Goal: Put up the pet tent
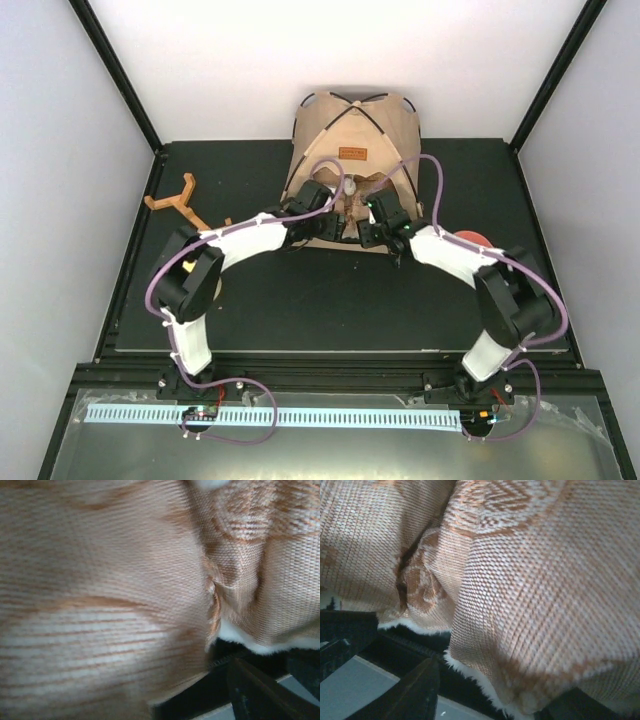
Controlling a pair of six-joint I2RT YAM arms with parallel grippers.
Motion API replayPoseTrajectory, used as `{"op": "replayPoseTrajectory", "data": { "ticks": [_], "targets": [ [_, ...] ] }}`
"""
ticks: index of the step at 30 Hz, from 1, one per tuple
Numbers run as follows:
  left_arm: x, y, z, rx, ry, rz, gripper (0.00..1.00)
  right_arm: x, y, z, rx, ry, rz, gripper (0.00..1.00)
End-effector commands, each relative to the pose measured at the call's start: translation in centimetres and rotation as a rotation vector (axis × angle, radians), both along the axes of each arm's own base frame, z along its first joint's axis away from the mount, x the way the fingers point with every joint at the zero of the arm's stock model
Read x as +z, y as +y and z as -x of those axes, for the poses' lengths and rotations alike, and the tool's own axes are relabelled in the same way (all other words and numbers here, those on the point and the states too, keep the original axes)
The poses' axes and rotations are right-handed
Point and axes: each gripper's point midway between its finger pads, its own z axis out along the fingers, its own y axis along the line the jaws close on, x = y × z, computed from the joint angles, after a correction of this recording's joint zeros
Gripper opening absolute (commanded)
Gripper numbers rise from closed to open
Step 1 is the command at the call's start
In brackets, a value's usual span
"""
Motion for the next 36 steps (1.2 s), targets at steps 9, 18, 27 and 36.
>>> {"op": "replayPoseTrajectory", "data": {
  "ticks": [9, 18, 27, 36],
  "targets": [
    [12.7, 3.2, 6.8, -0.002, -0.121, 0.09, 0.91, 9.6, -0.4, 6.0, 0.099, -0.065, -0.184, 0.83],
    [14.0, 5.3, 6.4, 0.023, -0.157, 0.116, 0.83, 10.8, -1.6, 5.4, 0.046, -0.031, -0.12, 0.89],
    [11.7, 2.2, 7.8, -0.107, 0.024, 0.214, 0.02, 10.7, -1.4, 7.0, 0.063, -0.005, -0.183, 0.1],
    [6.2, 2.1, 1.3, 0.038, 0.037, 0.133, 0.01, 5.6, -3.1, 1.7, -0.071, -0.029, -0.106, 0.01]
  ]
}}
